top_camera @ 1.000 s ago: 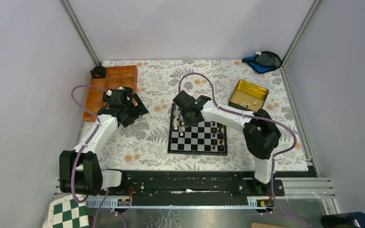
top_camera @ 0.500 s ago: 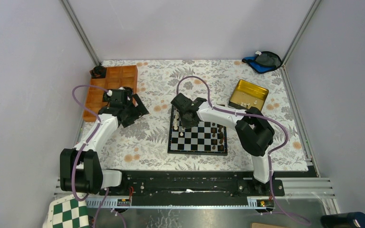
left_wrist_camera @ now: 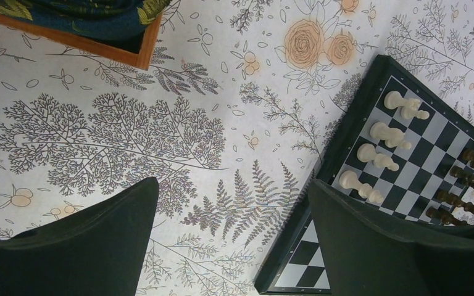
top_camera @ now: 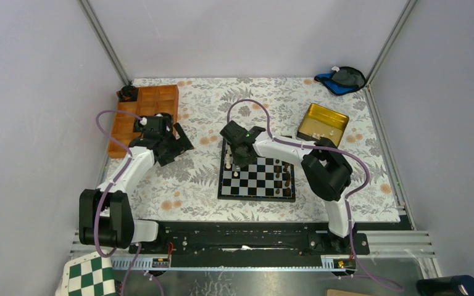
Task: Set up the chess pieces on the board
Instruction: Adjust the chess piece on the chessboard.
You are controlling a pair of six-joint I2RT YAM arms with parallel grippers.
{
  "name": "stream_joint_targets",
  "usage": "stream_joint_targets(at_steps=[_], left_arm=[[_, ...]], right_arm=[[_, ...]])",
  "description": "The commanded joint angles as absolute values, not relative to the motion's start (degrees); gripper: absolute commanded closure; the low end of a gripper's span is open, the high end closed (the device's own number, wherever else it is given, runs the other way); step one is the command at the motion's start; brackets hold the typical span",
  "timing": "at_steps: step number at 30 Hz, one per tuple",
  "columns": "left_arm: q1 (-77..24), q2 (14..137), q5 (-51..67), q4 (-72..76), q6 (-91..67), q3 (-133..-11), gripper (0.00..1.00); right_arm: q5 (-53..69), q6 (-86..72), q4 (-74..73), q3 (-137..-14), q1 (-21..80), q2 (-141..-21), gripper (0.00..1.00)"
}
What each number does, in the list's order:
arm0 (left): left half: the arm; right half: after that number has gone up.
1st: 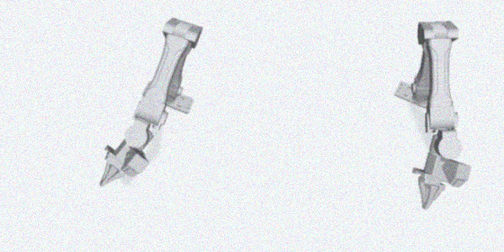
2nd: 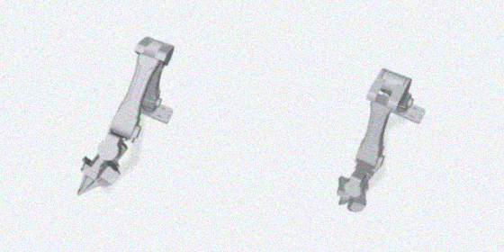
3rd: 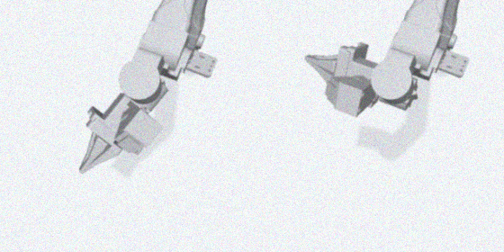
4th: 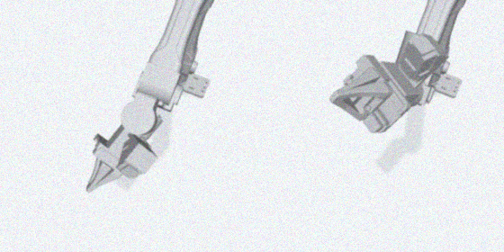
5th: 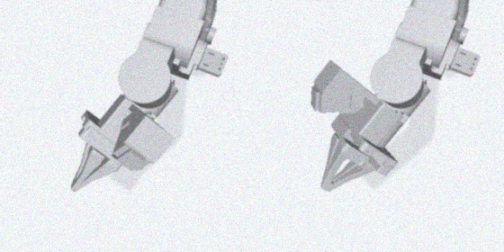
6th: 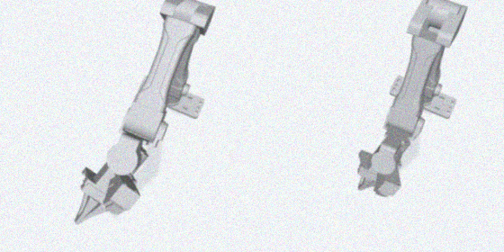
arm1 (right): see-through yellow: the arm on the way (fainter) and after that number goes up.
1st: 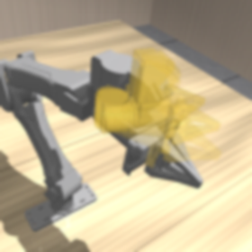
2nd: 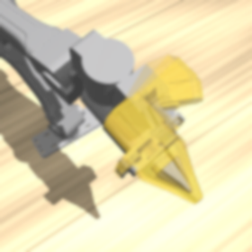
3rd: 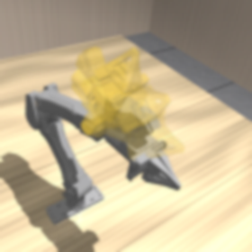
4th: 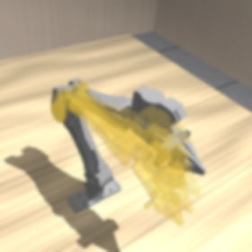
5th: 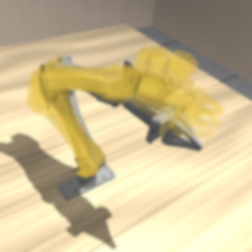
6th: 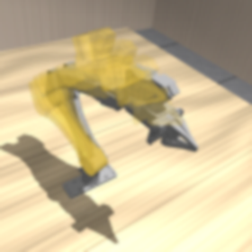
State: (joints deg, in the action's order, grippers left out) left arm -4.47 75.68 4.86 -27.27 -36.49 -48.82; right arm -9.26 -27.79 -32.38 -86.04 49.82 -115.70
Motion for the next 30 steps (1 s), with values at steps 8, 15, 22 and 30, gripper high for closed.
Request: stream_joint_targets(at_steps=[8,15,22,30], left_arm=[[-4.7,76.2,3.5,-27.1,-35.2,-49.4,0.01],[-4.7,76.0,3.6,-27.1,-35.4,-49.1,0.01],[-4.7,75.6,3.7,-27.2,-35.4,-48.7,0.01],[-4.7,75.0,3.7,-27.2,-35.4,-48.6,0.01]], right_arm=[[-7.8,-27.9,-32.2,-89.1,50.3,-116.4,1.00],[-7.8,-28.0,-32.1,-88.8,50.3,-116.0,1.00],[-8.1,-28.2,-32.0,-88.2,50.6,-115.7,1.00],[-10.4,-27.9,-32.9,-88.3,50.6,-114.4,1.00]])
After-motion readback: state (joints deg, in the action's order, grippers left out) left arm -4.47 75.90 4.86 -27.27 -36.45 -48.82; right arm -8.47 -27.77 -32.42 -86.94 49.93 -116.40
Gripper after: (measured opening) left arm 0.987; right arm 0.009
